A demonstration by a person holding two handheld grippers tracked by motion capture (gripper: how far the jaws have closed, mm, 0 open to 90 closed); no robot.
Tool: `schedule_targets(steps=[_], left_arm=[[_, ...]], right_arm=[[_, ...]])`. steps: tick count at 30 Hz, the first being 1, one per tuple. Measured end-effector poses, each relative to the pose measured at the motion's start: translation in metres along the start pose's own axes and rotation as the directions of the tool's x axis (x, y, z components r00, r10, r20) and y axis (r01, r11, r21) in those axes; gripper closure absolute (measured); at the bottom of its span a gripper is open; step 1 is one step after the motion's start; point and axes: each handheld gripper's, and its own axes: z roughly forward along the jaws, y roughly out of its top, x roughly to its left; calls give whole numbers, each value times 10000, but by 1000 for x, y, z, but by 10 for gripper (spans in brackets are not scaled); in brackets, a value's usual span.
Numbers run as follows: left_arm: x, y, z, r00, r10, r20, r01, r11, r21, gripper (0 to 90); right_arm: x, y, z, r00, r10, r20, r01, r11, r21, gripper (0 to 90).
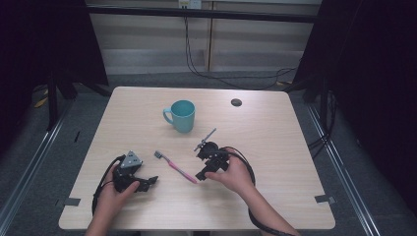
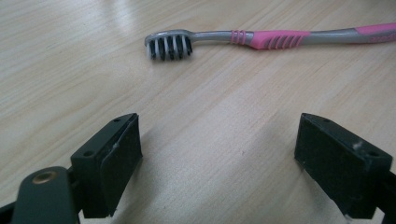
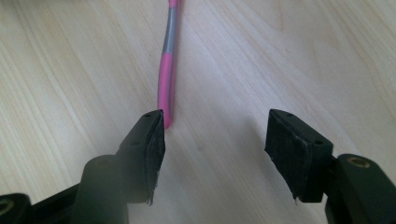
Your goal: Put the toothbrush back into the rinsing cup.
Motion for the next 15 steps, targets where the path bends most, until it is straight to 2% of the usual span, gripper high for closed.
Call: schedule_targets(steps=[4,13,15], left_arm=[[0,0,0,10000,-4,2,4,10000,-6,144],[1,0,0,10000,43,50,-44,10000,35,144],[0,0,0,10000,42,49,-42,10000,32,144]], right_arm=[[2,12,3,9999,62,-90,-59,9995,302,428],[7,36,12,9987,-112,-499,153,9965,821,494],[9,39,13,9988,-297,-389,334,9947,977,502]])
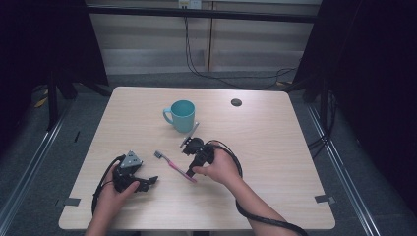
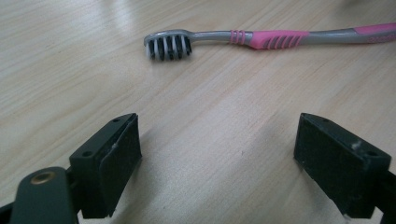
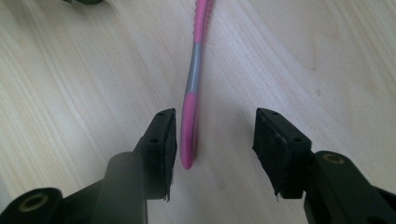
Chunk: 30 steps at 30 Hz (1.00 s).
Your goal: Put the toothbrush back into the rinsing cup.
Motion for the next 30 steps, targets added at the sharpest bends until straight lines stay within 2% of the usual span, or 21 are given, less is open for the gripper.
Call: schedule_targets(steps=[7,12,19,23,30], left_arm=[[0,0,0,10000,-57,-3,57,10000,-34,144],[0,0,0,10000,-56,-4,56,10000,-33,144],[0,0,0,10000,-51,-5,51,10000,-33,144],[0,0,0,10000,-50,-9,50,10000,-38,144],[0,0,0,10000,-55,-8,55,10000,-41,144]], right_arm=[[4,13,4,9999,-112,19,111,9991,405,523],[6,16,7,9999,-109,29,108,9992,393,540],[7,21,10,9999,-128,56,124,9974,711,583],[7,23,12,10000,-24,-74,30,9975,704,599],[12,27,17,9998,-186,42,181,9949,990,622]])
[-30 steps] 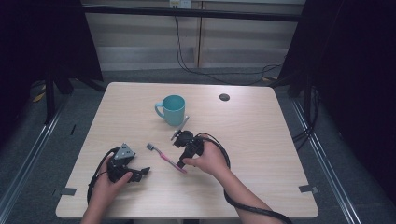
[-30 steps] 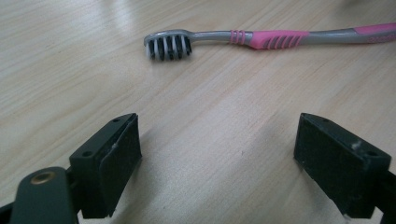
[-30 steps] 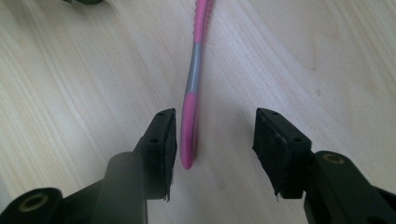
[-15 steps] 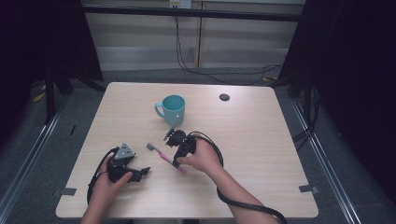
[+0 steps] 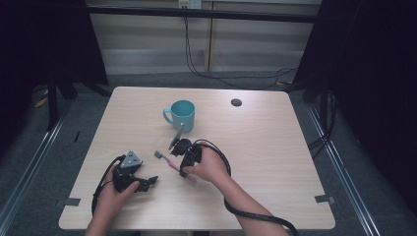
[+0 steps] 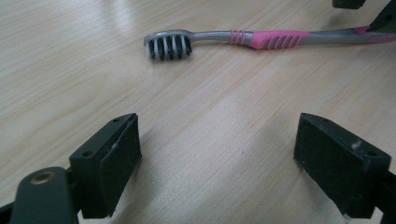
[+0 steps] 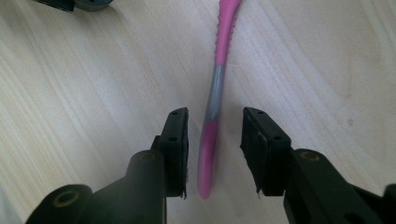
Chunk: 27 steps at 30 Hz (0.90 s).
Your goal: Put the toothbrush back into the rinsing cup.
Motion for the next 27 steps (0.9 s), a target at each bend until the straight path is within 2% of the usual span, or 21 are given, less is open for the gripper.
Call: schedule_targets(steps=[8,12,19,20,27], left_arm=[[0,0,0,10000,0,7,0,10000,8,144],[0,0,0,10000,6,7,-6,10000,-18,144],[0,0,0,10000,30,9,-30,10000,-8,144],[0,0,0,10000,54,13,-54,10000,11,144],[0,0,0,10000,50,15,-50,10000,13,144]], right_arm=[[1,1,5,9999,-47,114,44,9996,268,663],[1,0,8,9999,-69,121,67,9998,173,688],[2,0,13,9998,-48,201,42,9995,298,758],[2,0,13,9997,-54,236,47,9995,310,806],[1,0,13,9992,-69,381,54,9992,391,824]])
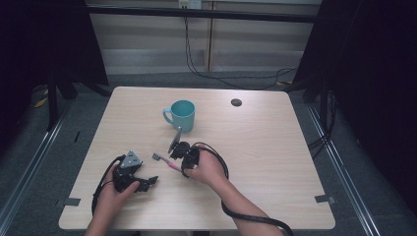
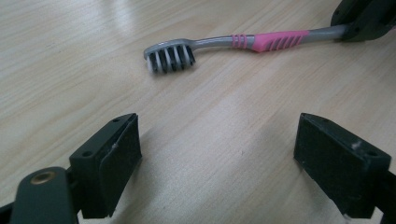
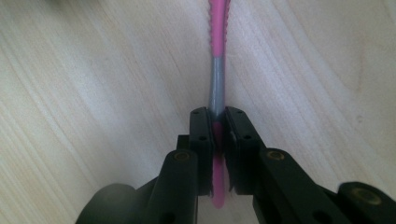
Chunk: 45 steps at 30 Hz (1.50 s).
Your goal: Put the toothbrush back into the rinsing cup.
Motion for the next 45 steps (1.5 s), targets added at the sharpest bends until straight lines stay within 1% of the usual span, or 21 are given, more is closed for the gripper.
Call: schedule_targets(steps=[3,4,5,7,8,11,14,16,18,20,25,28,29,30,33,35,36,37,39,43,45], left_arm=[[0,0,0,10000,-2,3,2,10000,8,144],[0,0,0,10000,3,-4,-3,10000,34,144],[0,0,0,10000,0,-2,0,10000,31,144],[0,0,0,10000,1,-4,-1,10000,30,144],[0,0,0,10000,-1,-4,1,10000,30,144],[0,0,0,10000,9,-4,-9,10000,30,144],[0,0,0,10000,6,-3,-6,10000,31,144],[0,0,0,10000,12,-2,-12,10000,32,144],[0,0,0,10000,4,-2,-4,10000,31,144],[1,0,0,10000,71,-23,-71,10000,38,144],[0,0,0,10000,-26,-6,26,10000,8,144],[0,0,0,10000,-20,3,20,10000,13,143],[0,0,0,10000,-23,10,23,10000,15,141],[0,0,0,10000,-13,12,13,10000,10,140],[0,0,0,10000,52,52,-52,10000,3,133],[-1,1,1,9999,2,128,-3,10000,53,118],[-1,1,1,9999,-6,129,6,10000,67,113],[0,2,1,9999,102,38,-102,9999,83,110],[-1,2,2,9999,-46,93,45,9999,106,110],[0,7,3,9999,-79,77,76,9996,285,132],[-1,9,3,9992,-260,302,250,9991,337,153]], right_arm=[[-1,-2,-1,9999,105,119,-104,9999,-107,827],[-3,-5,-3,9996,285,-27,-286,9988,-391,828],[-3,-5,-3,9996,285,-27,-286,9988,-391,828],[-6,-8,-6,9987,418,-296,-434,9974,-575,828],[-7,-10,-9,9985,444,-310,-462,9971,-613,828],[-11,-18,-14,9976,556,-401,-595,9930,-1017,828],[-16,-25,-19,9965,696,-457,-745,9903,-1172,829],[-19,-30,-23,9959,777,-470,-839,9852,-1496,829],[-21,-35,-26,9947,830,-604,-919,9822,-1641,829],[-23,-40,-30,9947,803,-640,-907,9791,-1821,829],[-25,-52,-38,9940,791,-760,-951,9668,-2371,828],[-25,-57,-42,9955,656,-681,-811,9625,-2588,828],[-24,-59,-44,9951,748,-643,-891,9615,-2599,828],[-25,-61,-44,9957,701,-600,-838,9594,-2693,828],[-28,-68,-49,9954,696,-661,-865,9491,-3030,828],[-30,-73,-51,9948,730,-710,-918,9449,-3143,828],[-31,-75,-51,9943,771,-737,-968,9424,-3202,828],[-32,-78,-53,9944,770,-726,-968,9389,-3304,828],[-33,-83,-55,9944,770,-719,-972,9335,-3452,828],[-35,-89,-58,9943,723,-781,-958,9279,-3604,828],[-37,-93,-59,9927,798,-905,-1079,9227,-3701,828]])
